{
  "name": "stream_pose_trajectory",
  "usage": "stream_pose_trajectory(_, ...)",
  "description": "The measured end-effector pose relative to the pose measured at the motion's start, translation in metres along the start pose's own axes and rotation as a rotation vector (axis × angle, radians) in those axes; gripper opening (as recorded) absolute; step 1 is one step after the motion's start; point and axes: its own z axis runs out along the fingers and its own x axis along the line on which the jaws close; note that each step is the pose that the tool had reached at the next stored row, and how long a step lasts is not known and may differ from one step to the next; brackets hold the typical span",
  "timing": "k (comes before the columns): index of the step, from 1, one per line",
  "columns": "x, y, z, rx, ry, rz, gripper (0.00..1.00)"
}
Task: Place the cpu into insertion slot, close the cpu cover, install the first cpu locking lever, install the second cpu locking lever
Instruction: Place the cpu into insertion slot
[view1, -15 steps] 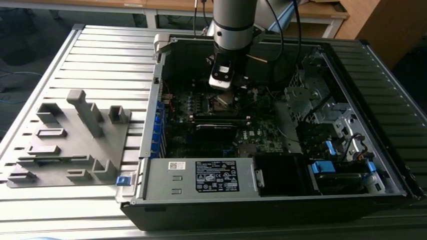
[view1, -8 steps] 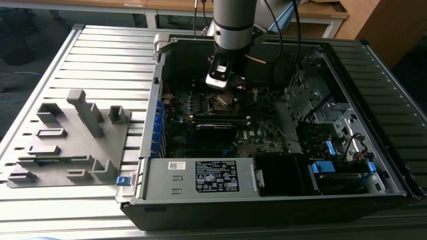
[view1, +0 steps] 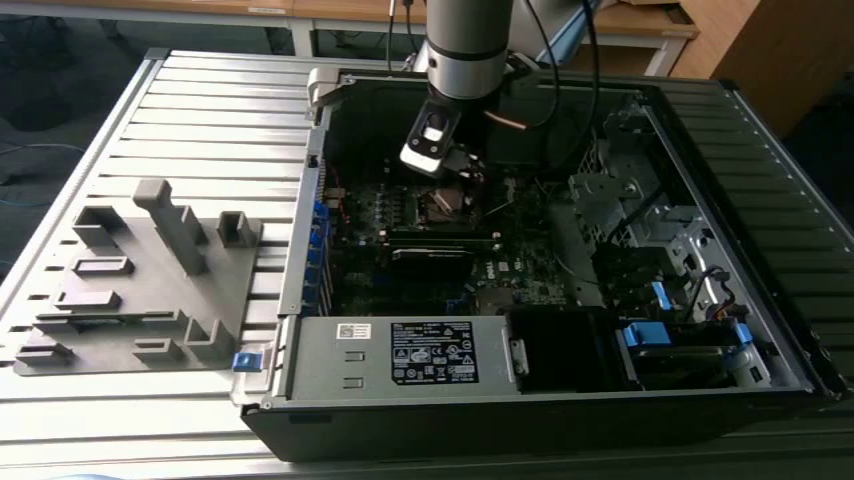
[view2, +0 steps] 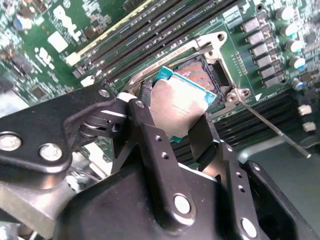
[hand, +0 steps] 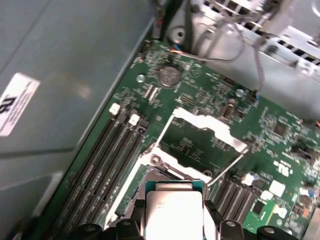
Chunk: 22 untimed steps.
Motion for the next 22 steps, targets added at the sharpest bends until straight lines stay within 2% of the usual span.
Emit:
stream_pose_trajectory(3,0.0,0.0,0.0,0.0017,-0.0046,0.051,0.54)
stream_pose_trajectory(13,0.0,0.0,-0.0004,0.0041,-0.0112,0.124,0.54)
stream_pose_trajectory(22,0.0,0.0,-0.0005,0.0077,-0.0211,0.233,0.54)
